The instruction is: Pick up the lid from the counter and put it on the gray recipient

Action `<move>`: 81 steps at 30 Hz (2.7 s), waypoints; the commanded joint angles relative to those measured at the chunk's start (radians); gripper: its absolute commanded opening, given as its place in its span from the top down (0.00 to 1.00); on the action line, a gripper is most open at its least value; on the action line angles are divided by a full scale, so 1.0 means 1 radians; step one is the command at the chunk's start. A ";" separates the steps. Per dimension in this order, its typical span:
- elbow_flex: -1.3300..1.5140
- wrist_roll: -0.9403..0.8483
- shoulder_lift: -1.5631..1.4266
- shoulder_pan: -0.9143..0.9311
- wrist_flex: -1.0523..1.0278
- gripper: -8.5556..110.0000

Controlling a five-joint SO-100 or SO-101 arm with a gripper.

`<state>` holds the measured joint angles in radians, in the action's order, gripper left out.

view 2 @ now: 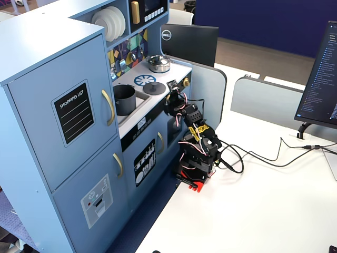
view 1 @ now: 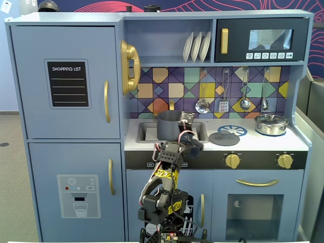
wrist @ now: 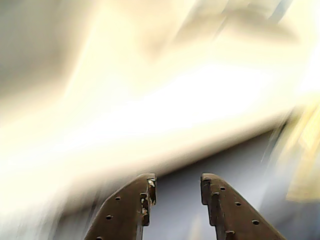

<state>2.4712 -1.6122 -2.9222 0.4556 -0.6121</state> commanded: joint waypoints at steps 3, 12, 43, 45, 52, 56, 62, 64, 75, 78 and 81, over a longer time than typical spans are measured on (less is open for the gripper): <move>0.124 0.020 0.014 0.077 0.514 0.93; 0.025 0.061 0.199 0.186 0.543 0.72; -0.242 0.017 0.851 0.143 0.977 0.70; -0.259 0.018 0.877 0.138 0.986 0.70; -0.290 0.017 0.948 0.129 1.006 0.71; -0.308 0.012 0.977 0.126 1.012 0.72; -0.342 0.006 1.017 0.124 1.019 0.74; -0.344 0.006 1.025 0.124 1.019 0.74; -0.344 -0.006 1.046 0.117 1.009 0.84; -0.337 -0.021 1.048 0.114 1.009 0.89; -0.333 -0.028 1.048 0.107 1.019 0.93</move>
<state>2.1890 -1.6245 -1.8730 0.5844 0.3758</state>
